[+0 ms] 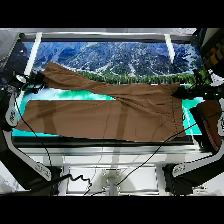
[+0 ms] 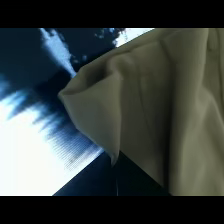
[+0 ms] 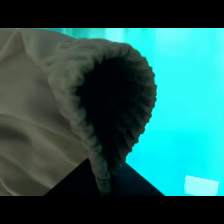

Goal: Fold the clothes and pants, and hang the long-sleeved shirts on hangers.

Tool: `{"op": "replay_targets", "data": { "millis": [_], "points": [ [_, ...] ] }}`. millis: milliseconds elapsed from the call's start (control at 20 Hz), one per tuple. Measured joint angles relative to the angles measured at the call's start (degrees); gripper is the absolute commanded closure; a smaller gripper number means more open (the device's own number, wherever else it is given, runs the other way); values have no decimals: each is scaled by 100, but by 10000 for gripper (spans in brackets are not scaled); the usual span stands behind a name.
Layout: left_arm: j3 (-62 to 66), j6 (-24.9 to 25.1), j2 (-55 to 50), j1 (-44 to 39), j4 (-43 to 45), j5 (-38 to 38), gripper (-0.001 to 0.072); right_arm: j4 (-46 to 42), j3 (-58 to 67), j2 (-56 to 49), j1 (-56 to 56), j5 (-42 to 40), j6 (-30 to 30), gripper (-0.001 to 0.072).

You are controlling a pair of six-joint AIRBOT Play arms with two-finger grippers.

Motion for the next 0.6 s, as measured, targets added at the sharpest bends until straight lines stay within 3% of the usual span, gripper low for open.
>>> {"op": "replay_targets", "data": {
  "millis": [250, 600],
  "points": [
    [55, 452, 562, -120, 31, 372, 694, 2, 0, 0, 0, -2, 2, 681],
    [96, 861, 2424, -179, 599, 505, 695, 15, 2, 168, 2, 11, 122, 681]
  ]
}}
